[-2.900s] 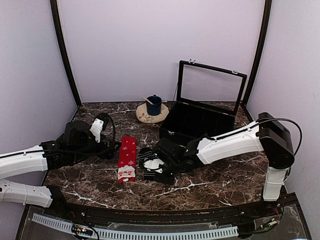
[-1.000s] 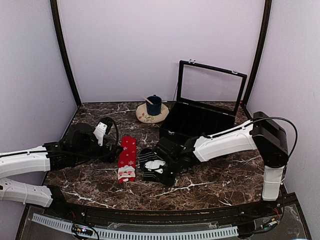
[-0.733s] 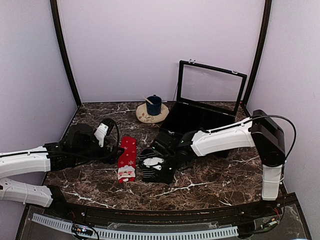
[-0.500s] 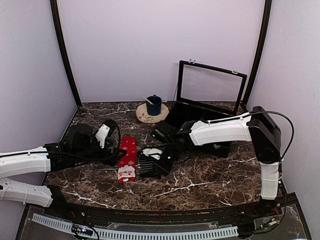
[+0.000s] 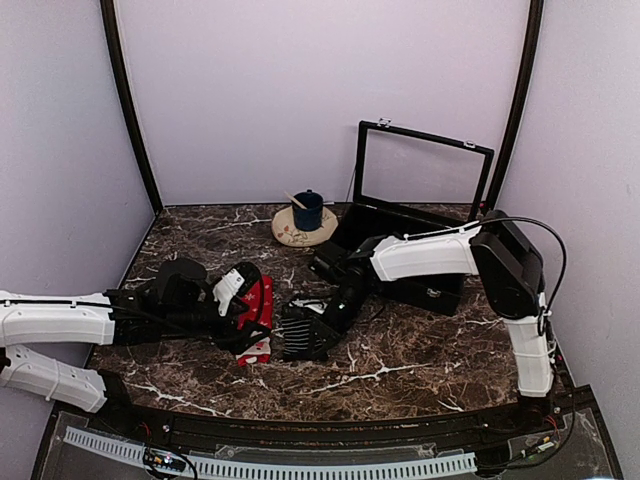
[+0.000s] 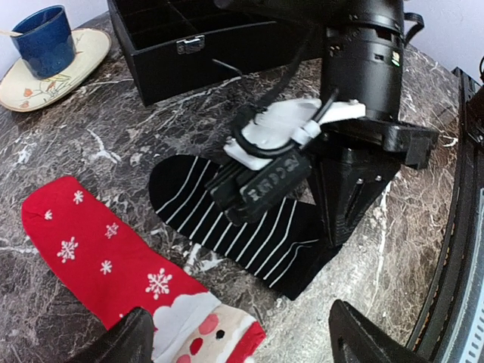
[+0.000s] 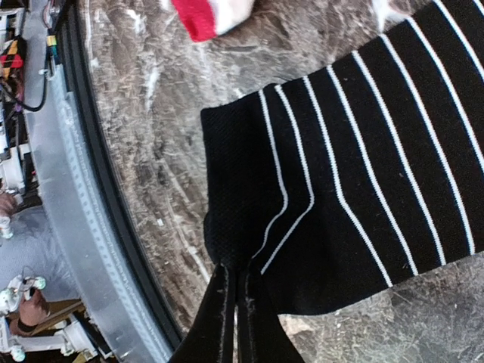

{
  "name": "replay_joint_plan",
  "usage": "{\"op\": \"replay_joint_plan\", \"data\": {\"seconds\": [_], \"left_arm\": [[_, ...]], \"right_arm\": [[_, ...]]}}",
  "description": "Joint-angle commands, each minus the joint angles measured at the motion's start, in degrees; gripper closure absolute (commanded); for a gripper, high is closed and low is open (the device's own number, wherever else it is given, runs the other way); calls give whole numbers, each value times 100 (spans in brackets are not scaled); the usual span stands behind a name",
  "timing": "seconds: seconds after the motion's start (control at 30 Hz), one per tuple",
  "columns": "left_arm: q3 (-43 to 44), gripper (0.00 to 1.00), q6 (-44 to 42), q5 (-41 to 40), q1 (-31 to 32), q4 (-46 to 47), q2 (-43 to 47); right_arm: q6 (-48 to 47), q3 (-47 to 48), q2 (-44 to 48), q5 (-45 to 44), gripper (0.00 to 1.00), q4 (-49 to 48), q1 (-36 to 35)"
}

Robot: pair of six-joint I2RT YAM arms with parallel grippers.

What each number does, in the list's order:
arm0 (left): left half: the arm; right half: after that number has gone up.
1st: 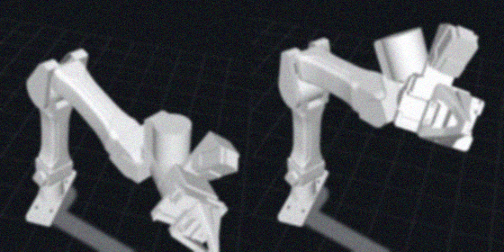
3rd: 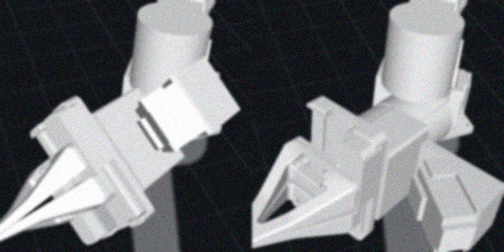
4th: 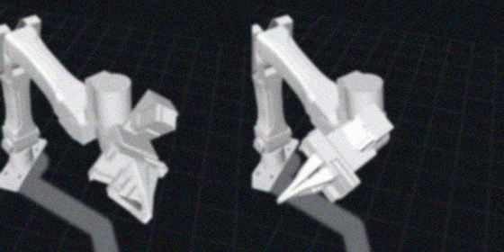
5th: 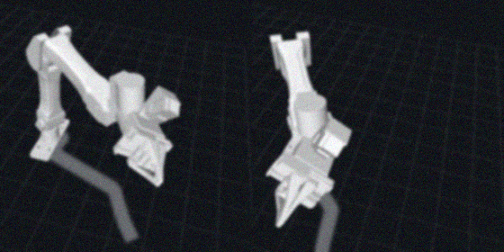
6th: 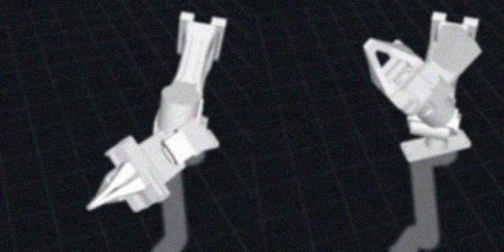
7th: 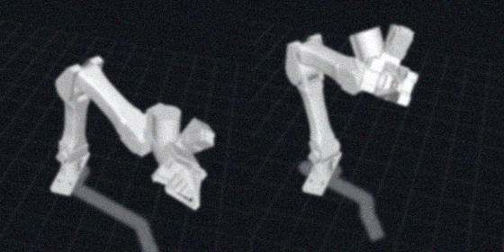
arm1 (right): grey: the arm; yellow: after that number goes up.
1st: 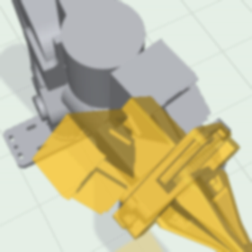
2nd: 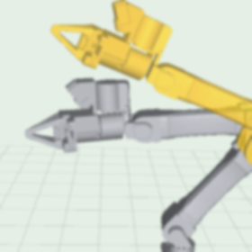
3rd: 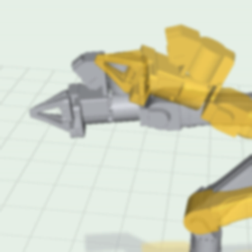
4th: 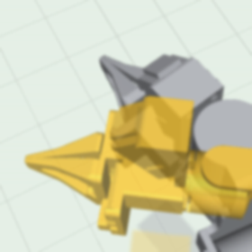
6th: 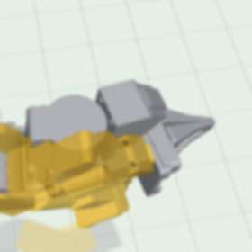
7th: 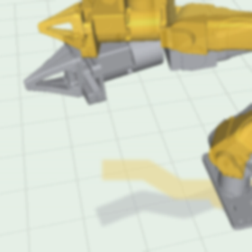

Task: Roll the socks
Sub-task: Roll the sock at the center of the board.

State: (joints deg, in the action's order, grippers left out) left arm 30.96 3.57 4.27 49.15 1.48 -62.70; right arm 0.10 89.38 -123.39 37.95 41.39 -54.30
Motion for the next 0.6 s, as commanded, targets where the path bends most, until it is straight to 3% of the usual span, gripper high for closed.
{"op": "replay_joint_plan", "data": {"seconds": [0.0,0.57], "left_arm": [[210,18,-245,126,193,-48,-112],[728,15,-915,213,674,190,-1392]], "right_arm": [[89,318,-87,568,98,219,182],[-131,680,-414,1208,98,764,480]]}}
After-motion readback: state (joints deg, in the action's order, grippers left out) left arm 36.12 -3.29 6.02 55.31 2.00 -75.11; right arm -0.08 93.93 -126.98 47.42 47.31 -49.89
